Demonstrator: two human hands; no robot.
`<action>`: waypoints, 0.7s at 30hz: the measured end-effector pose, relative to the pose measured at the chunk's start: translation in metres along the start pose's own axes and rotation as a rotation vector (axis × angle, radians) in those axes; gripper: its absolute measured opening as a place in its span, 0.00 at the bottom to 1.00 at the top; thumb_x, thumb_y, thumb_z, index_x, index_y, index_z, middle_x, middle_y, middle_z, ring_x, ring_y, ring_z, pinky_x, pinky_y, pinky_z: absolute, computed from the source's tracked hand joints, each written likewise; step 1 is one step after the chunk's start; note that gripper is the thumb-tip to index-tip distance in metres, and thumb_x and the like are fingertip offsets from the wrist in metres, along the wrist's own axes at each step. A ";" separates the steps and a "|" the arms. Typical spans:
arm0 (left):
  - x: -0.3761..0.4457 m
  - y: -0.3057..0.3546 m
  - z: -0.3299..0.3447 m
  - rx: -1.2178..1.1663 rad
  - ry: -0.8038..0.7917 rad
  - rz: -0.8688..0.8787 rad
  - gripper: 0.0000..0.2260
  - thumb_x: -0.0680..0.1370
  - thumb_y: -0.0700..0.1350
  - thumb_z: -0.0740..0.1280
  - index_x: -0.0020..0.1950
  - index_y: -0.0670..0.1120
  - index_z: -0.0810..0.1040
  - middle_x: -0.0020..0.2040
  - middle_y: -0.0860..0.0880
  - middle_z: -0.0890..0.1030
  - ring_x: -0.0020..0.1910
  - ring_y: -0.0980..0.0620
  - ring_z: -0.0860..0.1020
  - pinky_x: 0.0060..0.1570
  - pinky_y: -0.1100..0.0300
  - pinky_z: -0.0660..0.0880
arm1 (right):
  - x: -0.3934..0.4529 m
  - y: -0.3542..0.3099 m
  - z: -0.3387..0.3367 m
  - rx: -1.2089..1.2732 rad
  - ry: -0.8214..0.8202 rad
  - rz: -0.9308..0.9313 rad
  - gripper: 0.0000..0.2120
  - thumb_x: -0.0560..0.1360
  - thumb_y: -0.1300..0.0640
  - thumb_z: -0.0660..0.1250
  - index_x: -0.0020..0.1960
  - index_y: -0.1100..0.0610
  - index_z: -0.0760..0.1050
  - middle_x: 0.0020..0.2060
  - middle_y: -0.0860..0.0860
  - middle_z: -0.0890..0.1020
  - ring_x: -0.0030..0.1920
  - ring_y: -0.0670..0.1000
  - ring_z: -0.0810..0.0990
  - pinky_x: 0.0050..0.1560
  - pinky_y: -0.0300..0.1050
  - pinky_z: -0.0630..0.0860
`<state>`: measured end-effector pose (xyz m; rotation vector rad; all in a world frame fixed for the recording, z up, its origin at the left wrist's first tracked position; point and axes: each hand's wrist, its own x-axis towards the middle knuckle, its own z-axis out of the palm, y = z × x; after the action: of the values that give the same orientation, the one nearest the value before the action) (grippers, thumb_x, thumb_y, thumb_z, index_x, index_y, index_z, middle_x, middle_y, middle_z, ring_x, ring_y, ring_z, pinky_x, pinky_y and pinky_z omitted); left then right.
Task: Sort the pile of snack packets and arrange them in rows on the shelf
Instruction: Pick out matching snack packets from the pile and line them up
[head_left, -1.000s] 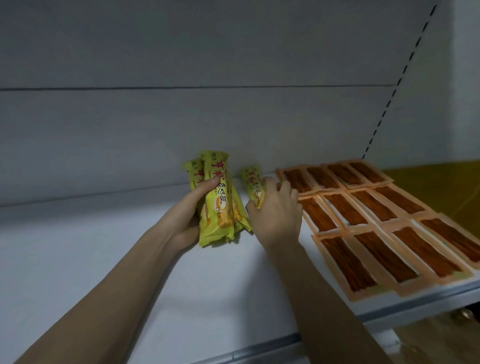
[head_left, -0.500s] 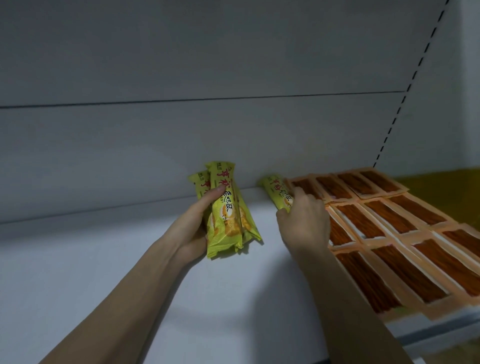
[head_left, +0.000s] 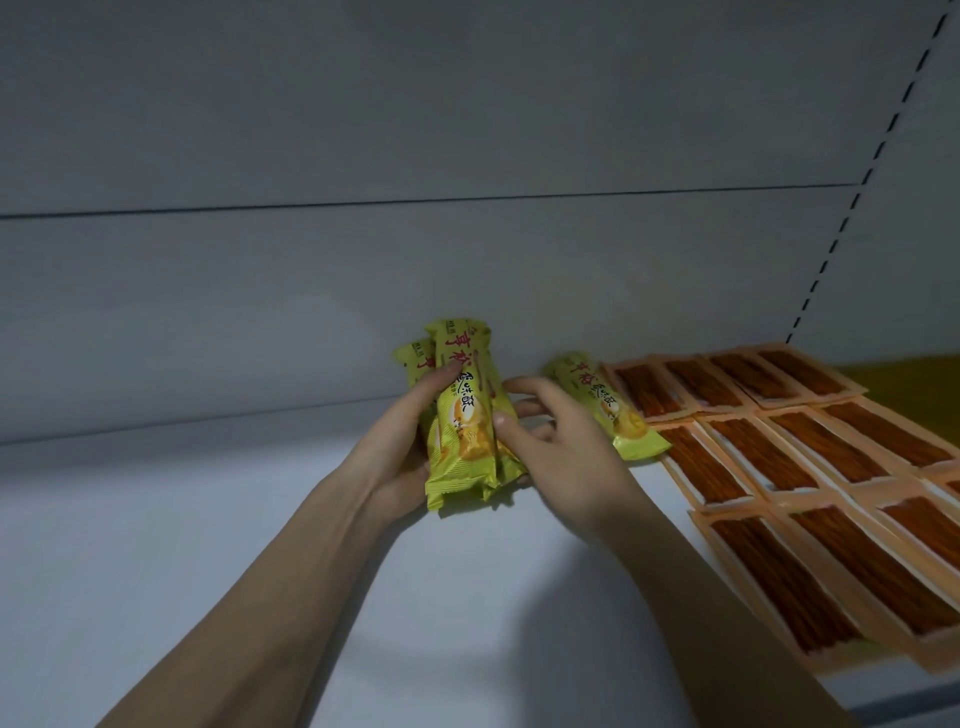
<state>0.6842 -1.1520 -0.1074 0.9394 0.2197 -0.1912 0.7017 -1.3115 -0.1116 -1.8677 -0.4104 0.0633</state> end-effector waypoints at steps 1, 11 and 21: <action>0.000 0.001 0.000 0.006 0.011 0.000 0.27 0.74 0.53 0.73 0.69 0.40 0.77 0.65 0.35 0.79 0.66 0.36 0.77 0.69 0.38 0.70 | 0.000 0.001 0.000 0.028 0.006 0.016 0.15 0.77 0.51 0.69 0.63 0.44 0.74 0.52 0.45 0.80 0.46 0.48 0.83 0.51 0.57 0.82; -0.002 0.006 0.003 0.137 0.138 0.061 0.10 0.69 0.46 0.74 0.46 0.42 0.82 0.35 0.46 0.84 0.29 0.50 0.82 0.29 0.59 0.79 | -0.004 0.005 -0.007 -0.373 0.225 -0.025 0.15 0.78 0.51 0.66 0.64 0.51 0.74 0.58 0.47 0.78 0.59 0.50 0.75 0.58 0.51 0.75; 0.002 0.010 -0.007 0.083 0.209 0.066 0.10 0.75 0.48 0.73 0.50 0.43 0.81 0.35 0.45 0.83 0.28 0.48 0.82 0.26 0.55 0.79 | -0.010 0.001 0.004 -0.977 0.051 -0.151 0.17 0.81 0.53 0.61 0.70 0.52 0.70 0.66 0.50 0.69 0.64 0.54 0.66 0.63 0.47 0.67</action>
<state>0.6882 -1.1406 -0.1044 1.0483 0.3757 -0.0412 0.6915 -1.3112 -0.1155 -2.7748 -0.6081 -0.3458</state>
